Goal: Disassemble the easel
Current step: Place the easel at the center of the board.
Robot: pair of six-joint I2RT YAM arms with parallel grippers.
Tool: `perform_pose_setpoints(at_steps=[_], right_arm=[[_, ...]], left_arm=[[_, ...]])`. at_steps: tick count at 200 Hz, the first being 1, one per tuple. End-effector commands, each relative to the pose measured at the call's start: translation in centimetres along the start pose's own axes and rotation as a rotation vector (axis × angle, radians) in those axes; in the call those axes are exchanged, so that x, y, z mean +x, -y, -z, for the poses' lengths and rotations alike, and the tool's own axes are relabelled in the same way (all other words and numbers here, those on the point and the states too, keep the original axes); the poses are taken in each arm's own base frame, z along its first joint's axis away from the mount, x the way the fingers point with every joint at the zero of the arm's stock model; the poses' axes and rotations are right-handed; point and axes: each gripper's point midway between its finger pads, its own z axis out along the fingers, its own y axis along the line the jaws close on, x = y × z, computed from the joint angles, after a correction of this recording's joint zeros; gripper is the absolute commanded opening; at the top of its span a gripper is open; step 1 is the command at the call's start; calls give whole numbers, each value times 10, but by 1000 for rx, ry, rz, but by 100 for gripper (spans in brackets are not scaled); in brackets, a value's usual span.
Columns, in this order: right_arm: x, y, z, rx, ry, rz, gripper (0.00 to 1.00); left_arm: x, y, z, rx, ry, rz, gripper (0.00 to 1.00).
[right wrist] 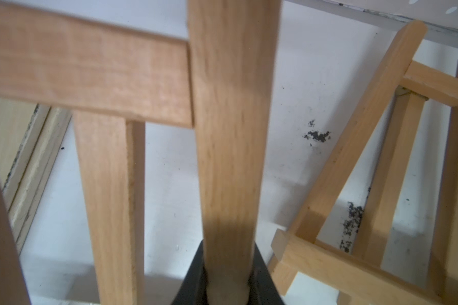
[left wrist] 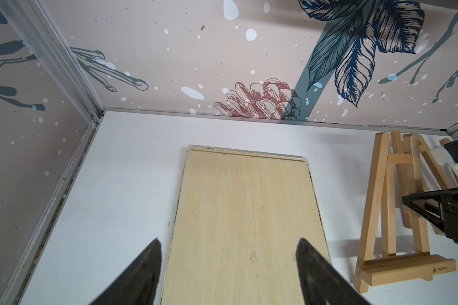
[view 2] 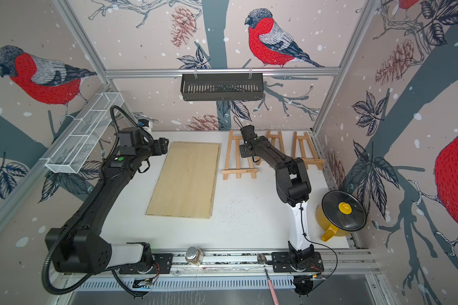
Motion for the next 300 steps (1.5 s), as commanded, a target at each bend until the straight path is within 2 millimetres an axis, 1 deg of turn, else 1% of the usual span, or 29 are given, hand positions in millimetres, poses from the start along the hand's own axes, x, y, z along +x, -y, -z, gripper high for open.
perform_pose_setpoints(at_steps=[1,9,52,81,110,129,151,158,166,183,197,205,215,217,226,234,246,256,262,269,271,277,286,300], right_arm=[[-12,3,-12,7,36,-19,9],[-14,4,-16,10,41,-19,9],[-14,13,-43,59,33,-18,9],[-11,18,-58,79,32,-15,10],[-13,23,-65,94,42,-24,11],[-15,26,-67,108,56,-26,12],[-17,32,-71,117,62,-31,13],[-17,33,-72,119,63,-31,14],[-17,35,-73,121,61,-30,18],[-20,36,-70,123,66,-16,36],[-26,33,-60,128,87,6,44],[-30,30,-50,128,110,22,46],[-35,24,-38,121,143,43,48],[-38,22,-32,120,156,48,48],[-41,16,-17,110,188,70,51],[-46,5,-1,90,227,97,52],[-48,-9,22,67,272,129,52],[-47,-26,42,22,299,159,51],[-45,-36,54,-12,311,172,49],[-41,-52,67,-70,324,196,42],[-37,-57,68,-89,319,206,40],[-30,-73,81,-155,327,231,32],[-16,-97,98,-257,333,269,22],[11,-138,124,-417,329,338,15]], left_arm=[[-10,3,-2,28,35,4,78],[-8,3,-4,29,29,4,78],[-2,1,-13,28,5,10,78],[3,-10,-18,-17,-14,14,78],[11,-23,-22,-70,-27,20,78],[18,-34,-26,-110,-43,43,75],[25,-43,-36,-83,-66,93,70],[28,-45,-40,-61,-78,115,68],[32,-48,-45,-38,-93,141,65],[41,-53,-55,4,-136,187,61],[48,-55,-63,9,-185,209,61],[50,-55,-66,12,-222,206,61],[54,-53,-69,24,-251,208,58],[55,-53,-70,26,-255,208,57],[57,-52,-72,38,-259,213,57],[56,-50,-72,50,-256,212,57],[53,-48,-71,56,-247,210,57],[50,-48,-68,51,-236,208,57],[47,-49,-66,46,-228,204,57],[44,-49,-63,42,-219,199,57],[43,-50,-63,40,-216,199,58],[41,-50,-61,37,-206,195,58],[35,-49,-56,38,-189,189,58],[26,-46,-49,43,-158,187,58]])
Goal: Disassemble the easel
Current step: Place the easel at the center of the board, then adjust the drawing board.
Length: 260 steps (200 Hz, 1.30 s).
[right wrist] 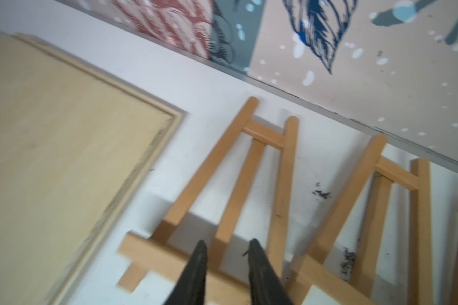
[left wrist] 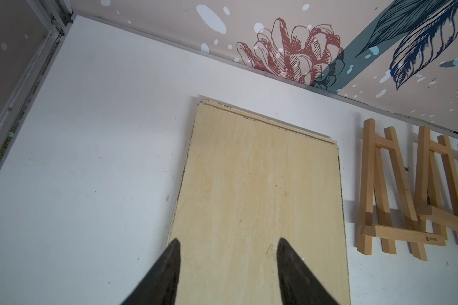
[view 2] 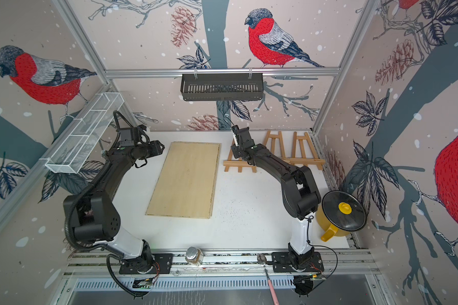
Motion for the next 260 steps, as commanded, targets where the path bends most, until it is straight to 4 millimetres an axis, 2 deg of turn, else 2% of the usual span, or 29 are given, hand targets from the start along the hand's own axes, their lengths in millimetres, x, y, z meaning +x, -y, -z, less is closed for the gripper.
perform_pose_setpoints(at_steps=[1,21,60,77,92,105,126,153,167,170,186,219,260], right_arm=[[3,-74,33,-300,52,82,15],[23,-137,68,-477,47,136,11],[69,-248,116,-697,0,279,10],[87,-284,130,-775,-38,336,9],[107,-307,129,-797,-93,391,9],[125,-319,122,-787,-154,427,7],[148,-335,112,-777,-226,473,6],[166,-354,109,-788,-278,525,6],[176,-363,107,-793,-304,546,6],[178,-365,106,-795,-309,550,6],[186,-376,106,-797,-321,578,6],[199,-383,93,-740,-355,610,5],[197,-375,70,-629,-359,593,5]], left_arm=[[-14,8,16,18,55,-14,58],[-27,15,33,29,115,-24,58],[-48,31,71,55,238,-80,59],[-52,44,92,102,296,-112,59],[-49,53,111,123,328,-111,59],[-42,60,128,126,345,-111,60],[-20,64,143,119,353,-102,62],[5,67,147,119,361,-95,62],[8,66,152,106,376,-95,62],[15,63,147,98,360,-92,62],[21,58,147,79,364,-93,62],[28,52,146,56,367,-101,62],[30,53,144,65,361,-106,62]])
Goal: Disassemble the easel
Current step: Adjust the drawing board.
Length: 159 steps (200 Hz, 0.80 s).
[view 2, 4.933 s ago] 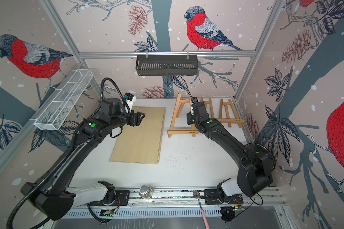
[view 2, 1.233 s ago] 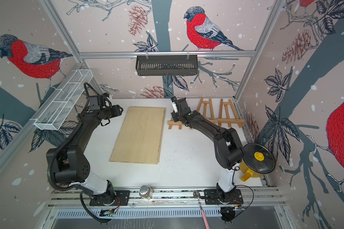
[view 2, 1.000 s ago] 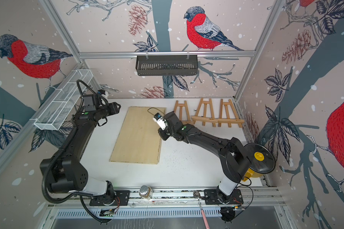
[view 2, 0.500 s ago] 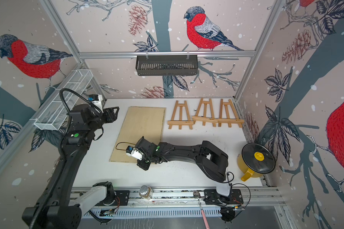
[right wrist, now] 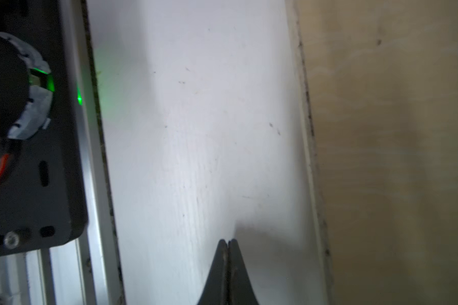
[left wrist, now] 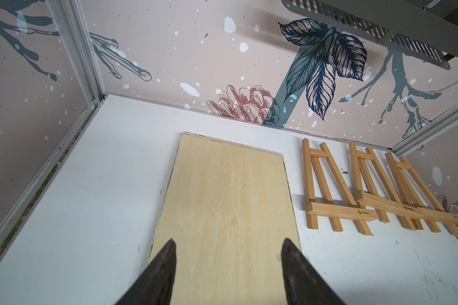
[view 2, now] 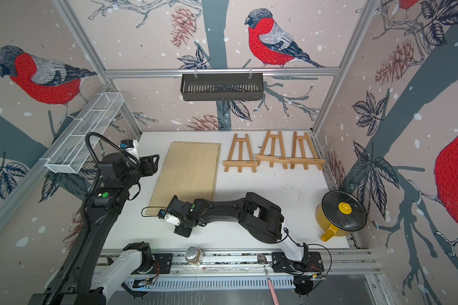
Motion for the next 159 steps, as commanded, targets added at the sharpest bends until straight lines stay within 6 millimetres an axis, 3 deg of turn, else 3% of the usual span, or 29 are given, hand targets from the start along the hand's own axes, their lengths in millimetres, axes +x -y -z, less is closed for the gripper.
perform_pose_setpoints(at_steps=[1,159], right_arm=[[4,16,-4,79,-26,-37,5],[20,55,-20,135,-61,-100,5]], left_arm=[[-9,1,1,2,41,-20,62],[-5,-3,-1,-10,26,-16,62]])
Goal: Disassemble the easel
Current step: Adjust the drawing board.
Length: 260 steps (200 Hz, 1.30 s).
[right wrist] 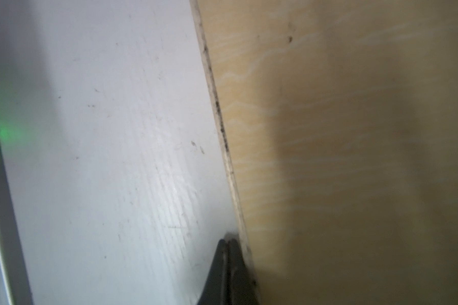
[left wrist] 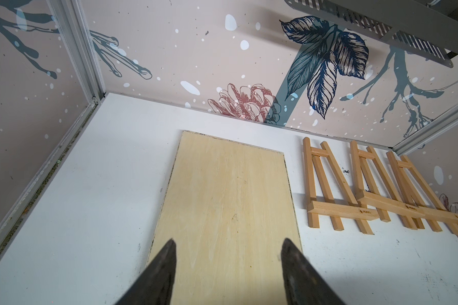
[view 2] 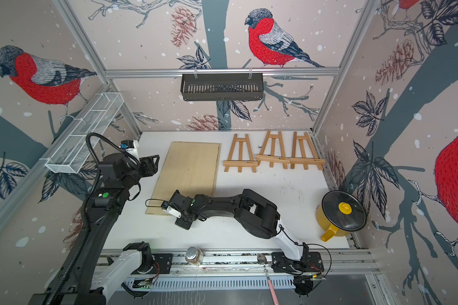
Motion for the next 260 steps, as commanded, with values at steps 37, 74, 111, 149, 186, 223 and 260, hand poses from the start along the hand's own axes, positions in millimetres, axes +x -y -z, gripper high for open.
perform_pose_setpoints(at_steps=[37,74,111,149,186,223,260], right_arm=[[25,18,-9,62,-82,-25,5],[30,20,-8,65,-94,-26,5],[35,15,-2,41,-100,-8,8],[8,-10,35,-63,63,37,25],[-21,-25,92,-127,250,84,30],[-16,30,116,23,260,-73,30],[19,132,128,282,191,-345,13]], left_arm=[[-7,-2,-1,-6,28,-17,62],[-6,-3,-3,-6,22,-14,62],[-2,-8,-6,-26,6,0,62],[9,-30,-16,-104,-57,46,62],[18,-47,-21,-162,-101,48,62],[21,-63,-26,-238,-149,23,57],[17,-87,-33,-357,-241,-10,27]])
